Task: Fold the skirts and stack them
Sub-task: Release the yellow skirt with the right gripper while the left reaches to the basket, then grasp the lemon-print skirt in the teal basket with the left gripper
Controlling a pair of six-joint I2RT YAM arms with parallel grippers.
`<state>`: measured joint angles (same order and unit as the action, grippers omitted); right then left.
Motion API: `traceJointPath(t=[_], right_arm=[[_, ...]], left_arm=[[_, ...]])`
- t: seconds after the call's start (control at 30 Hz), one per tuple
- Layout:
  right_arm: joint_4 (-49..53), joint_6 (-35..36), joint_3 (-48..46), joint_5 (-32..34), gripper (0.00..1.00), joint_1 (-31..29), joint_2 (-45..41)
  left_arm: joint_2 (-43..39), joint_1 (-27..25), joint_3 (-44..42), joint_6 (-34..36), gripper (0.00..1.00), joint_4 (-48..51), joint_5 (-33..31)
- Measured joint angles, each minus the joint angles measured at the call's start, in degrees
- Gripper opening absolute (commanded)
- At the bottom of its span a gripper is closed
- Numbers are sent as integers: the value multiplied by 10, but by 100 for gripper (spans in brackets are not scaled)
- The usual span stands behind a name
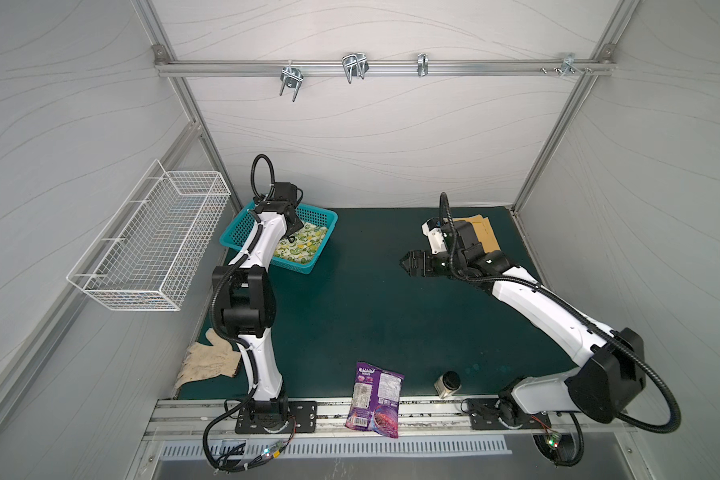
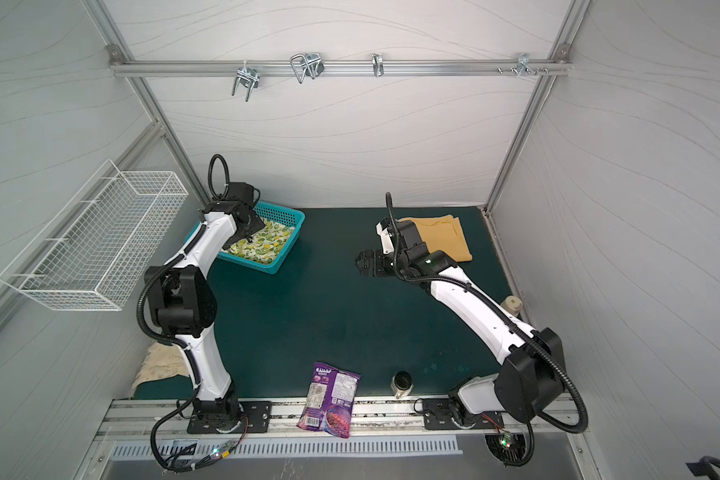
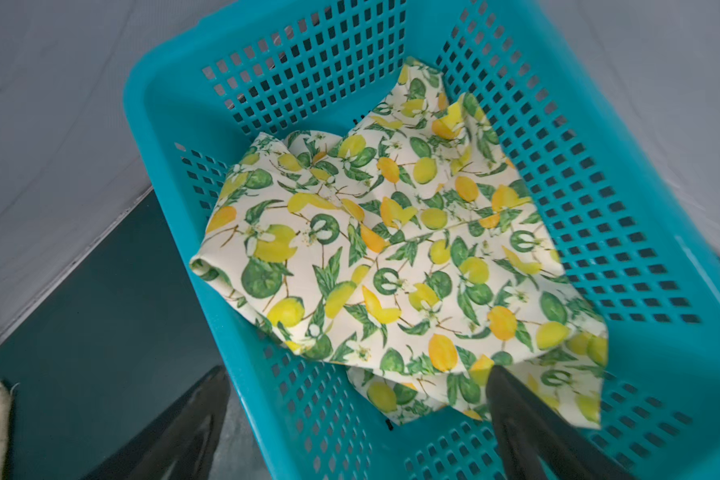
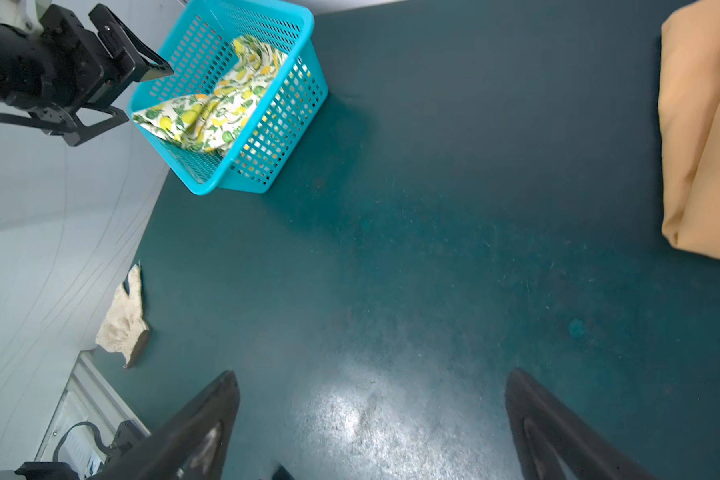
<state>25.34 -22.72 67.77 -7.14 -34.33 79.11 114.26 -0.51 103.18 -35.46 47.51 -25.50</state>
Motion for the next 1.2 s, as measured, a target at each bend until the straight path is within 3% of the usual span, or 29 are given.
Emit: traceJointPath(t=[0.23,0.53,1.03,1.2], right_arm=[[-20,-7,-23,-17,99,0,0],[-39,-15,-45,-25,99,0,2],[-56,-24,-60,-39,99,-1,18],[-57,-26,-63,-43,99,-1,18]], left_arm=[[43,0,15,23,96,21,-26],[90,2,103,56,94,31,-43],[123,4,104,83,92,55,-48],[143,5,104,95,85,62,-56]])
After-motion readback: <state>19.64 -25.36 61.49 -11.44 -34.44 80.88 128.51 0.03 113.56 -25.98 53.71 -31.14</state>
